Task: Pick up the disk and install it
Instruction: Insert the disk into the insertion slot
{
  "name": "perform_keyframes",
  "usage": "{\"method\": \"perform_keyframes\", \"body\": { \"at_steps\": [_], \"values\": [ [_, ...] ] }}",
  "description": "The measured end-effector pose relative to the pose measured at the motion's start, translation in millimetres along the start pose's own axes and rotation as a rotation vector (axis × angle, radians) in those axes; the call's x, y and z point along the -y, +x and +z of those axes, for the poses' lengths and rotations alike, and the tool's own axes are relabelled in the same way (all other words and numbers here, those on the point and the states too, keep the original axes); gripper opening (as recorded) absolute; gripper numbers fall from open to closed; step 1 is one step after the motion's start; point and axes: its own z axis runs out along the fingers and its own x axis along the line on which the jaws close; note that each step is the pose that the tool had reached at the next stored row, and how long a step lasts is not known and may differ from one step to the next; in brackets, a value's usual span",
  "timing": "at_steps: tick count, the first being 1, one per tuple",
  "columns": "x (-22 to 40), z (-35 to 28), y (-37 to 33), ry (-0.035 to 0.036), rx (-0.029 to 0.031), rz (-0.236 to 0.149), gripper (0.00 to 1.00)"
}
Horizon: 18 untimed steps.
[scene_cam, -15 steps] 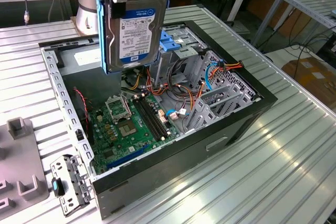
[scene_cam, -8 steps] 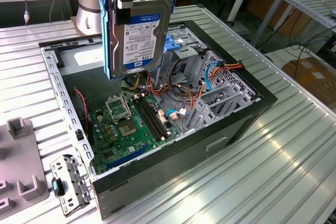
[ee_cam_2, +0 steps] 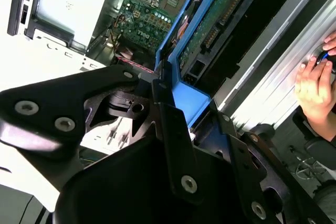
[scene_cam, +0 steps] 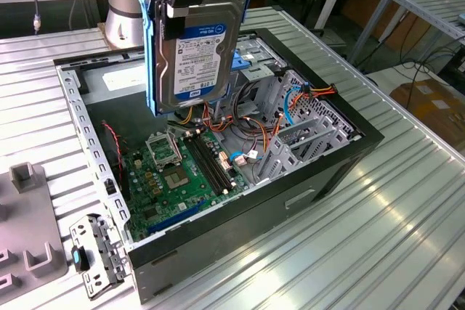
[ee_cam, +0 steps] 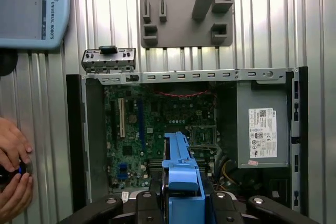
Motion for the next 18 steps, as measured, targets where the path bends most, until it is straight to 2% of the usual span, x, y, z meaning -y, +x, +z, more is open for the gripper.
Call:
{"method": "perform_keyframes", "body": {
  "at_steps": [4, 6, 8, 10, 18],
  "values": [
    [0.2, 0.2, 4.5, 0.0000, -0.0001, 0.000, 0.37],
    [1.5, 0.3, 4.7, 0.0000, -0.0001, 0.000, 0.37],
    [9.7, 0.6, 4.4, 0.0000, -0.0001, 0.000, 0.37],
    [14.8, 0.8, 4.2, -0.0001, -0.0002, 0.000, 0.37],
    [41.9, 1.8, 2.8, 0.0000, -0.0004, 0.000, 0.37]
  ]
}}
